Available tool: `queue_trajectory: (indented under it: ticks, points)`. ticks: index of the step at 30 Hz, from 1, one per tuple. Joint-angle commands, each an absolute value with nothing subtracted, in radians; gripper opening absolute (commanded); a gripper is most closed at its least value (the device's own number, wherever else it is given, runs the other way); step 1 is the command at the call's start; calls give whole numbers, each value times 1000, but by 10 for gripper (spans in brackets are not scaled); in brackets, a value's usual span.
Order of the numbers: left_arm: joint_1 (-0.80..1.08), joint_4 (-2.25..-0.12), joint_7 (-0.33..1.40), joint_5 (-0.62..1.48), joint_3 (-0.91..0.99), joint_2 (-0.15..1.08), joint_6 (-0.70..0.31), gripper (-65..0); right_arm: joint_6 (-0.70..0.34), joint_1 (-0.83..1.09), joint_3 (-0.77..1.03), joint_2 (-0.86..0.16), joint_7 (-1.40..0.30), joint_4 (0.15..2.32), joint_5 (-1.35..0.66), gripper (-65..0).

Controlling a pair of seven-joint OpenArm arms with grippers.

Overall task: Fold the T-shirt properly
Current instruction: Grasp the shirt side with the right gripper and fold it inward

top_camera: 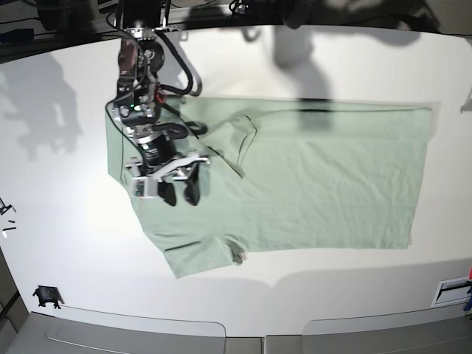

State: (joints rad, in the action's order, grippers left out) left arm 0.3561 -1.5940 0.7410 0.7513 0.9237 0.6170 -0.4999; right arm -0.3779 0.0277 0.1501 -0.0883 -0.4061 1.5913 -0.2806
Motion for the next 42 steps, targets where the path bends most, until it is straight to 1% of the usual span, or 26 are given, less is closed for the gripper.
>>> queue_trajectory:
  ticks: [1, 2, 3, 5, 6, 7, 10, 12, 14, 17, 19, 25, 28, 32, 35, 37, 42]
  points:
    - [352, -1610, 739, 794, 923, 640, -533, -436, -384, 11, 179, -93, -390, 1611, -300, -370]
    - [352, -1610, 753, 817, 908, 637, -556, -470, -385, 12, 208, -97, -406, 1612, -321, -395]
    - [352, -1610, 758, 831, 888, 637, -575, -507, -385, 12, 237, -100, -435, 1612, -350, -436]
    - [352, -1610, 757, 839, 832, 635, -580, -564, -397, 15, 294, -113, -502, 1612, -418, -559]
    - [352, -1610, 757, 839, 795, 635, -580, -579, -426, 19, 321, -122, -533, 1612, -453, -626]
    - [350, -1610, 755, 838, 755, 635, -580, -589, -466, 26, 347, -132, -560, 1612, -491, -650]
    - [343, -1609, 727, 767, 628, 635, -580, -601, -552, 65, 403, -156, -615, 1620, -619, -650]
    - [333, -1609, 678, 679, 548, 634, -575, -612, -577, 105, 408, -170, -624, 1634, -643, -650]
    - [311, -1609, 646, 591, 473, 628, -558, -650, -580, 141, 400, -181, -620, 1637, -606, -650]
    - [266, -1592, 604, 472, 379, 620, -498, -650, -576, 191, 377, -183, -579, 1636, -485, -650]
    - [228, -1543, 593, 428, 334, 609, -459, -650, -552, 219, 345, -183, -561, 1636, -419, -650]
    - [146, -1278, 618, 424, 284, 563, -448, -650, -433, 278, 214, -183, -558, 1636, -244, -650]
    - [154, -1213, 667, 431, 284, 565, -448, -650, -401, 295, 164, -183, -559, 1619, -165, -650]
    - [186, -1214, 737, 488, 286, 576, -449, -650, -374, 303, 144, -183, -573, 1578, -130, -650]
    - [209, -1230, 784, 554, 287, 594, -449, -650, -373, 302, 144, -193, -633, 1560, -130, -650]
    - [224, -1248, 816, 581, 287, 608, -449, -650, -374, 308, 144, -212, -678, 1559, -131, -650]
    - [311, -1330, 834, 596, 288, 655, -448, -650, -374, 371, 144, -271, -683, 1571, -134, -650]
